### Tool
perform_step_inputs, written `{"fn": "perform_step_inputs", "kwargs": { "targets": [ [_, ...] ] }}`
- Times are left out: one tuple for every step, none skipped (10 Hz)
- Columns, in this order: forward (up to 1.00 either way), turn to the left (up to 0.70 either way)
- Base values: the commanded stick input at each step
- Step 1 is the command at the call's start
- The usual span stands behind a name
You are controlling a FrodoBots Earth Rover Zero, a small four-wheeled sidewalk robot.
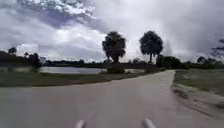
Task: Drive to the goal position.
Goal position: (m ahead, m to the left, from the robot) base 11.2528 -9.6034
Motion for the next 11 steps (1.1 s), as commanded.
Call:
{"fn": "perform_step_inputs", "kwargs": {
  "targets": [
    [0.70,0.00],
    [0.70,-0.04],
    [0.70,-0.24],
    [0.70,-0.34],
    [0.70,-0.35],
    [0.70,-0.35],
    [0.70,-0.35],
    [0.70,-0.35],
    [0.70,-0.35],
    [0.70,-0.35],
    [0.70,-0.35]
  ]
}}
